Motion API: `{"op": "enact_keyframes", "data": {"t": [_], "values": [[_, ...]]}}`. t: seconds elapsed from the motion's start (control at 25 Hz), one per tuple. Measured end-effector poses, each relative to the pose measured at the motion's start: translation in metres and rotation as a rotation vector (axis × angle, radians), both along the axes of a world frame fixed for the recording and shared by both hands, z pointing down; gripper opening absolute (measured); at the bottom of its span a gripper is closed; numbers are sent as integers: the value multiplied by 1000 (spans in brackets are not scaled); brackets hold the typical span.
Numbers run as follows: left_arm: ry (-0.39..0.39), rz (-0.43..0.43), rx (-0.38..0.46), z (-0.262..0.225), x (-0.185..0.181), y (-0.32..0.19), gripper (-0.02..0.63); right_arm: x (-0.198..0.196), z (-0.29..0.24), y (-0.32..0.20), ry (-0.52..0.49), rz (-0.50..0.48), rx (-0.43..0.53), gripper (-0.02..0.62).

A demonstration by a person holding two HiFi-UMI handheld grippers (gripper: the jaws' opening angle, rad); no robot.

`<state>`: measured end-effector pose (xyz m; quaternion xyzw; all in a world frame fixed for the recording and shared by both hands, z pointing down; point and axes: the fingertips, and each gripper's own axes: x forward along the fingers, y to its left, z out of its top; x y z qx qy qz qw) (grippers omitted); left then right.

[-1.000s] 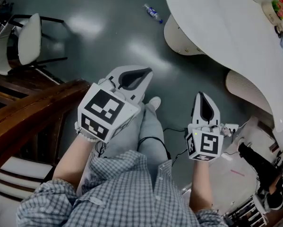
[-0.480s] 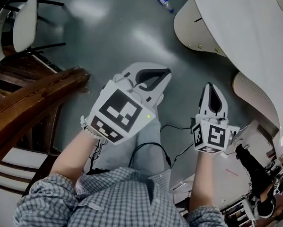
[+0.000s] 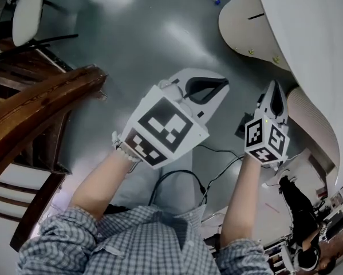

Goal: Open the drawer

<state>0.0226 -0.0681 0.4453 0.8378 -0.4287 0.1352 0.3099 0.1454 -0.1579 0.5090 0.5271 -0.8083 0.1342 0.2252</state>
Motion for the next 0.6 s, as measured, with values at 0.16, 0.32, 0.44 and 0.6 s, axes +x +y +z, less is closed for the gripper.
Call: {"op": "enact_keyframes", "data": {"t": [0.16, 0.32, 0.44, 0.6], "values": [[20, -4, -4, 7, 7, 3, 0, 7, 17, -16, 19, 28, -2, 8], [15, -20, -12, 16, 3, 7, 0, 6, 40, -27, 44, 35, -38, 9], [16, -43, -14, 22, -4, 7, 0, 6, 55, -36, 49, 52, -55, 21], [14, -59, -9, 24, -11, 6, 0, 6, 66, -46, 36, 69, -71, 114]]}}
